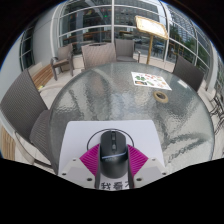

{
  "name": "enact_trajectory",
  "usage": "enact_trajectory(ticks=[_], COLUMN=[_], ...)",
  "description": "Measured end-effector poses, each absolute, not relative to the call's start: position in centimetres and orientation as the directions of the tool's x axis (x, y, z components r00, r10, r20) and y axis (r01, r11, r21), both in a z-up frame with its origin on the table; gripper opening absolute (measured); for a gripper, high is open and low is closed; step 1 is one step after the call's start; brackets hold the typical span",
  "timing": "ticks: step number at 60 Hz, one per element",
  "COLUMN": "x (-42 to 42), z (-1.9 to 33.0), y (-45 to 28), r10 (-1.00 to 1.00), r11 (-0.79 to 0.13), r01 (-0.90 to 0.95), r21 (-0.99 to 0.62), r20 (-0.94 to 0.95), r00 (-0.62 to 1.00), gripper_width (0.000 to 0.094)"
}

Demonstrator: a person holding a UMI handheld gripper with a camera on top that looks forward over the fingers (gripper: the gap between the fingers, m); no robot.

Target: Arrange mouse

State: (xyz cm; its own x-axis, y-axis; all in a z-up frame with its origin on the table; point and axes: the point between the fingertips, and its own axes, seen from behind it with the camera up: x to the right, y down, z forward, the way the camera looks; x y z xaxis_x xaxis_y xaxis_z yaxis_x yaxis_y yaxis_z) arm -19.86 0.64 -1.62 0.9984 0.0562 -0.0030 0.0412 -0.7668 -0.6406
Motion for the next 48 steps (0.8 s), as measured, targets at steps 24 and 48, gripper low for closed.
enact_trajectory(ticks=[24, 48], x=[-17.8, -10.7], z=[6.6, 18.1], y=[-2.8, -17.1], r10=[0.026, 0.021], r11=[-0.728, -0.639], r01=[0.005, -0.032], r21=[-0.686, -0.768], r20=[-0.020, -0.060], r00=[0.999, 0.998], gripper_width=[0.0865, 0.0854])
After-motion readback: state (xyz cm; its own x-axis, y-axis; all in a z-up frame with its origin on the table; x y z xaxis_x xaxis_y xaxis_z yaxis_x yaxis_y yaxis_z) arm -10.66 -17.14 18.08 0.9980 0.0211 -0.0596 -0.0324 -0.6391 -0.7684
